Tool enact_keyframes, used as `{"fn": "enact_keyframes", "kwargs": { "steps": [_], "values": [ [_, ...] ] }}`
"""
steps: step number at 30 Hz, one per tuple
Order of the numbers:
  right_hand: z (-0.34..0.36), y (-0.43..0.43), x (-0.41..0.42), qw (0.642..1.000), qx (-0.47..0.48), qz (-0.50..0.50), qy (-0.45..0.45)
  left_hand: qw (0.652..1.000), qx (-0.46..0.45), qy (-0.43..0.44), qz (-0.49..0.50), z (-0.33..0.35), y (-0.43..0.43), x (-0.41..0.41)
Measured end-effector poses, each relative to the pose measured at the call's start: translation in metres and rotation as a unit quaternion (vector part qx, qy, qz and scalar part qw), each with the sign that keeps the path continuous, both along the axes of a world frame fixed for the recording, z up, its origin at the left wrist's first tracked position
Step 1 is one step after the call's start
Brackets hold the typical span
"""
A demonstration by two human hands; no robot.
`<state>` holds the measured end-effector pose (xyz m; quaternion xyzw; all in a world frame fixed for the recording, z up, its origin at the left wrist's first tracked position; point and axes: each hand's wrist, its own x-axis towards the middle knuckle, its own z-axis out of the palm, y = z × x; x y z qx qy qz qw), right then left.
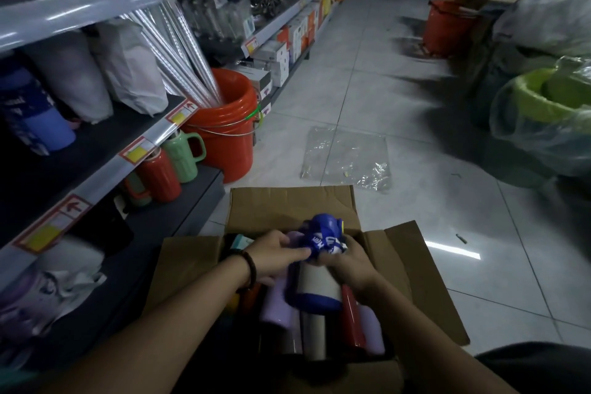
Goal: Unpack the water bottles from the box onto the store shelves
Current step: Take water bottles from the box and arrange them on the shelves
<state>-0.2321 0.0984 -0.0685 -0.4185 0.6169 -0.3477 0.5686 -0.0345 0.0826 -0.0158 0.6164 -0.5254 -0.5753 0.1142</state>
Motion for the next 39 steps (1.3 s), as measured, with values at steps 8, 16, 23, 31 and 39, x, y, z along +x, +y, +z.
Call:
{"fn": "enact_keyframes", "kwargs": {
  "steps": [8, 16, 23, 31, 39],
  "values": [
    [0.030, -0.010, 0.027, 0.985, -0.085, 0.037, -0.143, 0.972, -0.013, 0.226, 0.068, 0.013, 0.000, 0.011],
    [0.033, -0.022, 0.039, 0.989, -0.043, 0.048, -0.135, 0.968, -0.079, 0.175, 0.159, 0.003, -0.008, 0.046],
    [-0.014, -0.014, 0.049, 0.962, 0.016, 0.009, 0.274, 0.950, -0.124, 0.132, 0.256, 0.019, -0.009, 0.069],
    [-0.054, -0.017, 0.064, 0.903, 0.013, 0.116, 0.414, 0.905, -0.167, 0.097, 0.379, 0.017, -0.019, 0.089],
    [-0.012, -0.030, 0.071, 0.938, -0.042, 0.045, 0.342, 0.889, -0.231, 0.071, 0.390, 0.041, -0.022, 0.120]
  ]
}}
